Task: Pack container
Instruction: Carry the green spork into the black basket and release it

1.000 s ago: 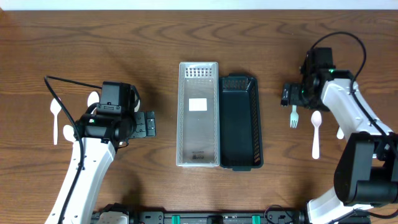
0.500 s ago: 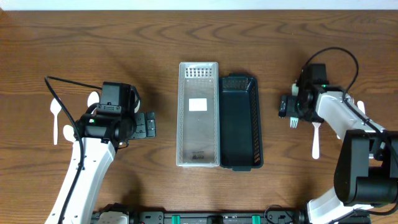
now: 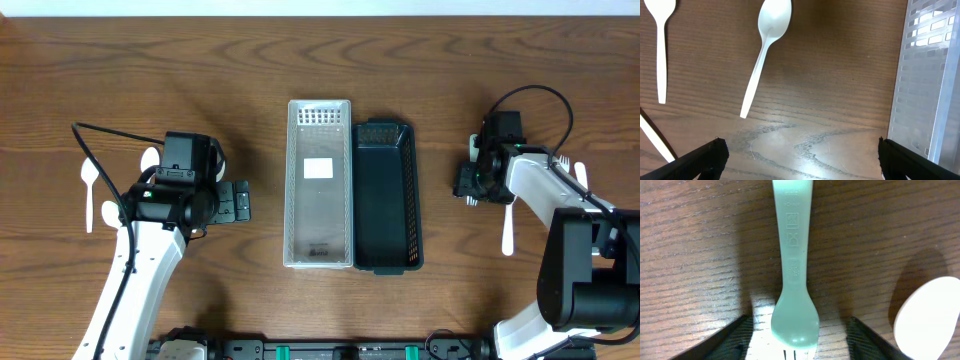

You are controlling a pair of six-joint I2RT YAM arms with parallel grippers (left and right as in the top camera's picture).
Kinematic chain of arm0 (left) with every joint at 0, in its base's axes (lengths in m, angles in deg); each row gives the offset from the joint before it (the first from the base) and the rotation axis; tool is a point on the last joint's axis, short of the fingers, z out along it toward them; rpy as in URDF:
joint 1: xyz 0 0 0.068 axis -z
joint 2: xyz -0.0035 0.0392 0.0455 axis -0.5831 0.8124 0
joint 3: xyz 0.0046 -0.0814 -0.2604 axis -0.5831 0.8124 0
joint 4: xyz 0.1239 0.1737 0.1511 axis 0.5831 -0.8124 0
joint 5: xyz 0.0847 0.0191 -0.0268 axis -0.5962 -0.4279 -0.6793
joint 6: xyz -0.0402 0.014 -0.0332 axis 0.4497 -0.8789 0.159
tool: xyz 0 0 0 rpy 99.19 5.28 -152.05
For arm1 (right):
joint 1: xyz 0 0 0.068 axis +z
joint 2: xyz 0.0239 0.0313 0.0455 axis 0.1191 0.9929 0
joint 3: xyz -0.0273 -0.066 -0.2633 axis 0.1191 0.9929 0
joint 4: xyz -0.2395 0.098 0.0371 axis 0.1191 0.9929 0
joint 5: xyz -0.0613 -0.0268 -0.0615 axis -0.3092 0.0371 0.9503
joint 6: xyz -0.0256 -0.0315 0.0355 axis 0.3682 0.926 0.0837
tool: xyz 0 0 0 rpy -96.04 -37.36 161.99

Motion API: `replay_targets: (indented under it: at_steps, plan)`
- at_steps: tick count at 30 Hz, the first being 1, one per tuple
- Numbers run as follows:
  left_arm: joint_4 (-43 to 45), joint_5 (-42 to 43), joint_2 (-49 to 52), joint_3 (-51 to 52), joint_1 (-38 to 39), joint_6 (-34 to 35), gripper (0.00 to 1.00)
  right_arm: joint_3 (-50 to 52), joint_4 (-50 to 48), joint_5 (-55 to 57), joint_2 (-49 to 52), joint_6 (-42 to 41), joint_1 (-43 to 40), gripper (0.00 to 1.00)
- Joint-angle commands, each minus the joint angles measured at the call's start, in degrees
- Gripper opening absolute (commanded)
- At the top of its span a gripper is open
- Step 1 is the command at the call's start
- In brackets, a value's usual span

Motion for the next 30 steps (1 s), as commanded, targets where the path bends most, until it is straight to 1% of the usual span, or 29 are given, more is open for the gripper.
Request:
replay_targets:
  at_steps: [1, 3, 7, 10, 14, 19, 21, 24, 26, 30]
  plan:
    - [-0.2, -0.2, 0.0, -0.6, 0.0, 0.5, 0.98, 0.6, -0.3, 0.1, -0.1, -0.7, 0.1, 0.52]
    - [-0.2, -0.2, 0.0, -0.6, 0.0, 0.5, 0.98, 0.6, -0.4, 0.1, -0.1, -0.9, 0.1, 0.47]
    - [-0.2, -0.2, 0.0, -0.6, 0.0, 0.5, 0.98, 0.6, -0.7, 0.2, -0.1, -0.9, 0.1, 0.45]
    - [-0.3, -0.2, 0.0, -0.6, 0.0, 0.5, 0.98, 0.6, -0.8, 0.2, -0.1, -0.9, 0.1, 0.4]
    - [-0.6, -0.2, 0.0, -0.6, 0.0, 0.5, 0.98, 0.6, -1.3, 0.2, -0.1, -1.1, 0.1, 0.32]
    - [-0.6, -0.2, 0.0, -0.6, 0.0, 0.5, 0.98, 0.6, -1.5, 0.2, -0.1, -1.1, 0.1, 0.3]
    - [-0.6, -0.2, 0.0, -0.6, 0.0, 0.5, 0.98, 0.6, -1.5, 0.2, -0.1, -1.1, 0.1, 0.26]
    - [-0.6, -0.2, 0.0, -0.6, 0.0, 0.5, 0.98, 0.6, -1.6, 0.1, -0.1, -1.1, 0.1, 0.23]
    - [-0.6, -0.2, 0.0, -0.6, 0.0, 0.5, 0.98, 0.6, -1.7, 0.2, -0.1, -1.1, 0.1, 0.19]
    - [-0.6, -0.2, 0.0, -0.6, 0.0, 0.5, 0.98, 0.4, -2.1, 0.1, -0.2, -1.1, 0.2, 0.08]
